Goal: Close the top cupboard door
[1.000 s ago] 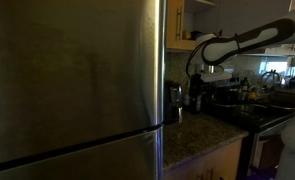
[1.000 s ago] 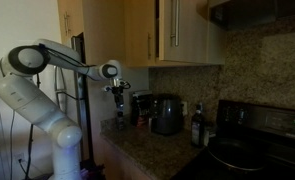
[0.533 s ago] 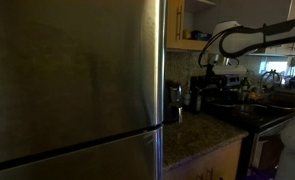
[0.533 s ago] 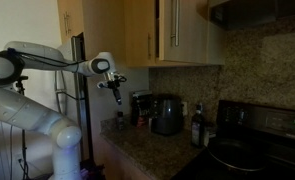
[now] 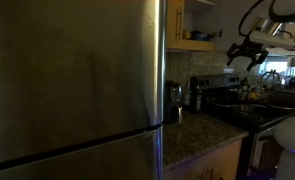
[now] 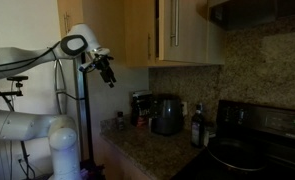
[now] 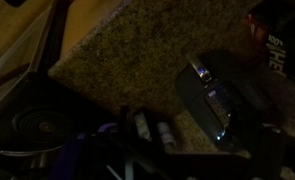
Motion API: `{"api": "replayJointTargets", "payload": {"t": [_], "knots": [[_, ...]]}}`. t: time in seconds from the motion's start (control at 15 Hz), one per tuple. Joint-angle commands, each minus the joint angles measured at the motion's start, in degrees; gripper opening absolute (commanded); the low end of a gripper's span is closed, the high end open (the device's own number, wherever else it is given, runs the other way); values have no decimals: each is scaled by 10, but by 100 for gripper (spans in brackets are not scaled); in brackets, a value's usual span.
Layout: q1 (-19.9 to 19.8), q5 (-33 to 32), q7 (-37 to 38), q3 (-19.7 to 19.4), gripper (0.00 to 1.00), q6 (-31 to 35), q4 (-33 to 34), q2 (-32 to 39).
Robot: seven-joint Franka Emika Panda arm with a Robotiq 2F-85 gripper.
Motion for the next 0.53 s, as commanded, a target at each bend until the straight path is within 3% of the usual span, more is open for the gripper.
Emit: {"api": "replayJointTargets", "payload": {"t": [0.0, 0.07, 0.13, 0.27, 0.33, 0.47], "knots": [[-69, 11, 7, -44, 100, -67, 52, -79], [-78, 18, 5, -56, 100, -41, 44, -99], [-75, 19, -12, -35, 100, -44, 40, -79], [-89, 23, -12, -54, 100, -44, 45, -112], [-107, 12, -1, -44, 100, -9, 25, -115], [-131, 23, 42, -64, 100, 51, 32, -93]]}}
